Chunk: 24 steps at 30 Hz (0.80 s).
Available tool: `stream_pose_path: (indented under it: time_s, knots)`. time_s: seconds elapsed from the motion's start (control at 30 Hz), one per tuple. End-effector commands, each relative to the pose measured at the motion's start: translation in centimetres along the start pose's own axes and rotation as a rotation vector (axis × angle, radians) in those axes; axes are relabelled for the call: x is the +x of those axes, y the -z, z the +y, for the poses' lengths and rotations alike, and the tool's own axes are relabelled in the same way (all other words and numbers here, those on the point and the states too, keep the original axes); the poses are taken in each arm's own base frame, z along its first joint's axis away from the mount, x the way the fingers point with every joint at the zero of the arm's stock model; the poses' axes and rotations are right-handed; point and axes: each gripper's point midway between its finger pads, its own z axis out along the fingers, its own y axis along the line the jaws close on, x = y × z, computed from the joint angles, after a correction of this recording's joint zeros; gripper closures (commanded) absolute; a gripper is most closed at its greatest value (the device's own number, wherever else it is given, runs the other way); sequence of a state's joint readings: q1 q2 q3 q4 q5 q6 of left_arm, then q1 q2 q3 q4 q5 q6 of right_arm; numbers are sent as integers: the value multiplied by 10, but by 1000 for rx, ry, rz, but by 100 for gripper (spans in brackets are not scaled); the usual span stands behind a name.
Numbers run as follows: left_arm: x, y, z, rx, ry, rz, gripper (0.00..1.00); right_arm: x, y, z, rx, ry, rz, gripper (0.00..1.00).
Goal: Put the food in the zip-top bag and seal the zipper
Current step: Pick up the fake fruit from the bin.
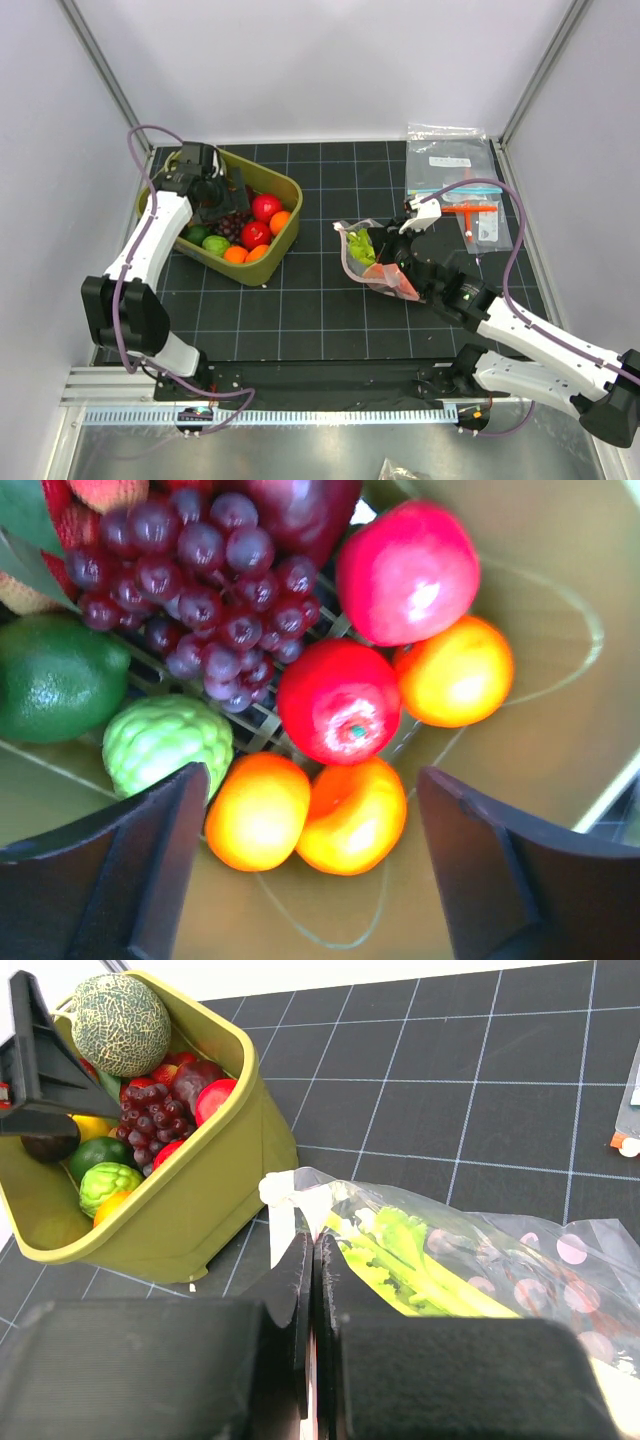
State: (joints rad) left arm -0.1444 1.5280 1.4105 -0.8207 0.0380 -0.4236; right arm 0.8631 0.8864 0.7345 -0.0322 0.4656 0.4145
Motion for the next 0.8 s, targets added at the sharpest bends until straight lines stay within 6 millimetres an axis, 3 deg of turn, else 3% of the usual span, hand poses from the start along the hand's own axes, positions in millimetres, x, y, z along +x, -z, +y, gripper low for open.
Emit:
stream_pose_path:
  time_s: [0.0,0.13,0.4,0.6,0.77]
  knots:
    - [-4,11,0,-16,-5,-14,1,-24,0,10,-20,-33,-68,99]
    - [-7,23,7,-80,-28,-68,0,-24,0,9,-17,-32,-66,99]
    - [7,22,54,-389,-115,-7,0,-26,2,10,-19,-35,-71,99]
    - [24,-4,44,-324,-133,104,0,-29,5,10,-28,-42,-79,99]
    - [23,-4,28,-246,-122,111,0,-27,5,11,-34,-51,-78,99]
